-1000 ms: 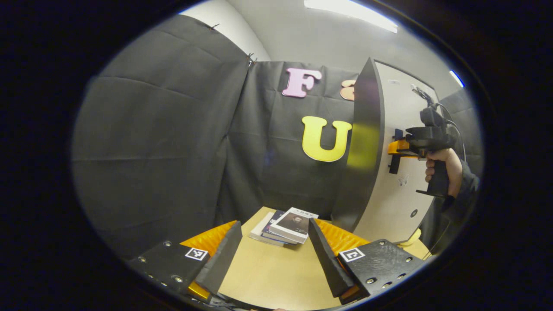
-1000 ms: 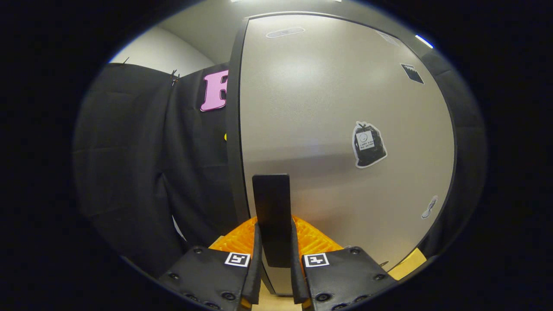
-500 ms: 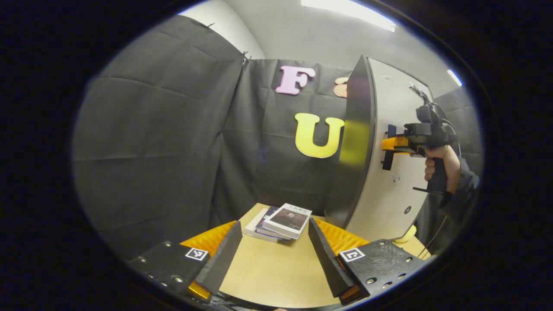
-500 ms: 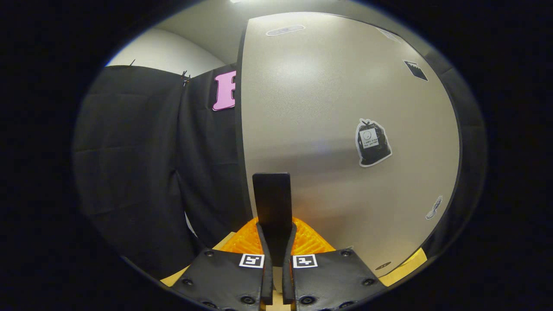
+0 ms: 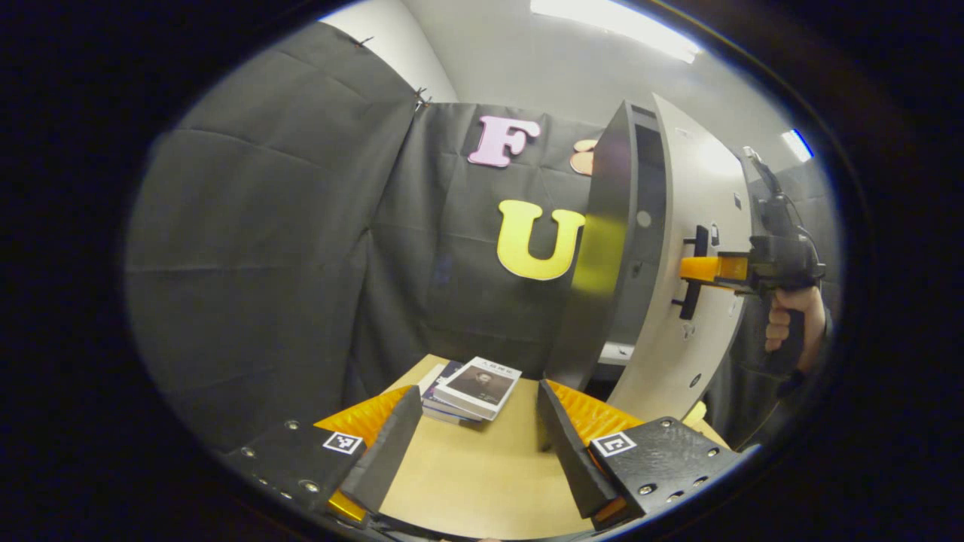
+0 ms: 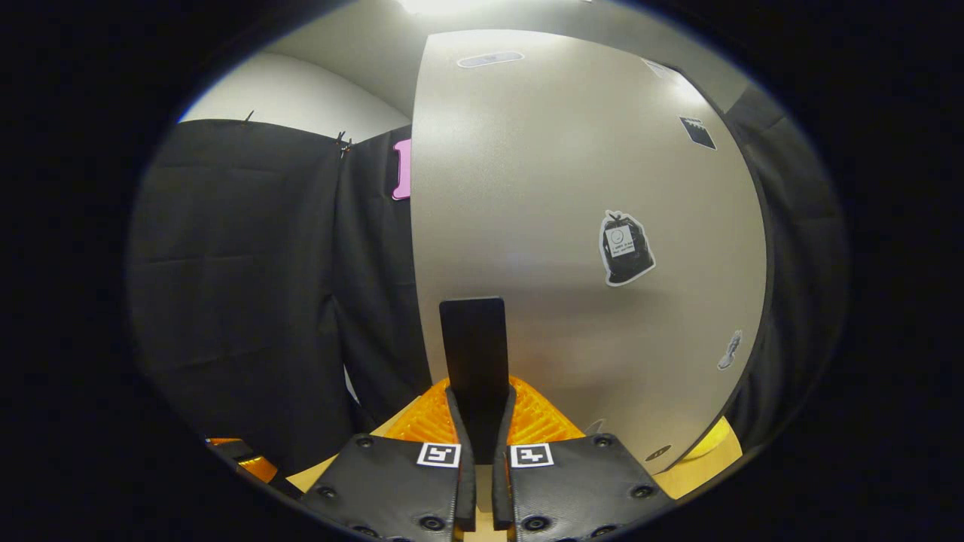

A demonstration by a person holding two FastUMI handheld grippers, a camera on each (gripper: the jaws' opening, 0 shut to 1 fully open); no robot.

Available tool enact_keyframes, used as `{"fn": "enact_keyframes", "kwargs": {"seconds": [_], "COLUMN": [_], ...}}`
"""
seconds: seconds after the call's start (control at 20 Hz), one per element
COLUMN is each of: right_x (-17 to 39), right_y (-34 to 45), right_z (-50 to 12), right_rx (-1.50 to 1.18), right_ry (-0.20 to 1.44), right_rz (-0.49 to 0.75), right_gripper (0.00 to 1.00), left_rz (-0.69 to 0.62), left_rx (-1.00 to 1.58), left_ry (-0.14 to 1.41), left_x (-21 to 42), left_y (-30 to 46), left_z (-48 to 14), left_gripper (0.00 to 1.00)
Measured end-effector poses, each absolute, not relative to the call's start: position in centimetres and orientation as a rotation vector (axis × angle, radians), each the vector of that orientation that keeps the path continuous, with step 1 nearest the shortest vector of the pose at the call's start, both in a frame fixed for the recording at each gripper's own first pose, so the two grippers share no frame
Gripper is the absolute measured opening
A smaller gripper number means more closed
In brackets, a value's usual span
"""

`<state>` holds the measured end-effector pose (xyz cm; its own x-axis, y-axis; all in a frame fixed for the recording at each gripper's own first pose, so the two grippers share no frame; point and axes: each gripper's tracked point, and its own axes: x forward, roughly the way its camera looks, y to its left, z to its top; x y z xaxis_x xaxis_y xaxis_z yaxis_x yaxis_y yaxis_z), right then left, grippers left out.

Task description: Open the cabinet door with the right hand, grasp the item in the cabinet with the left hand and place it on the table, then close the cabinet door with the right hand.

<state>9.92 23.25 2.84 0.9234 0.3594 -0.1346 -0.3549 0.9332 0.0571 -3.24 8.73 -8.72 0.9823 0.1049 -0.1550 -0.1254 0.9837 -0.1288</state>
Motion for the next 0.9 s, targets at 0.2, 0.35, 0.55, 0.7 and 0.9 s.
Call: {"fn": "enact_keyframes", "kwargs": {"seconds": [0.2,0.35,0.55,0.7,0.9], "right_x": [9.2,7.8,6.8,5.5,4.2], "right_y": [22.3,21.6,20.5,19.7,18.3], "right_z": [2.8,3.2,3.3,3.3,3.9], "right_rx": [0.007,0.007,0.009,0.030,0.058], "right_ry": [0.142,0.155,0.170,0.204,0.217], "right_rz": [0.394,0.421,0.419,0.398,0.371], "right_gripper": [0.10,0.07,0.10,0.10,0.10], "left_rz": [0.079,0.049,-0.003,-0.049,-0.110], "left_rx": [-0.118,-0.126,-0.112,-0.102,-0.104], "left_ry": [0.142,0.153,0.118,0.103,0.109], "left_x": [-2.3,-1.8,-0.8,0.5,2.0], "left_y": [6.8,5.2,3.0,1.1,-2.0], "left_z": [-8.0,-7.2,-4.6,-4.2,-4.8], "left_gripper": [0.90,0.90,0.90,0.90,0.94]}}
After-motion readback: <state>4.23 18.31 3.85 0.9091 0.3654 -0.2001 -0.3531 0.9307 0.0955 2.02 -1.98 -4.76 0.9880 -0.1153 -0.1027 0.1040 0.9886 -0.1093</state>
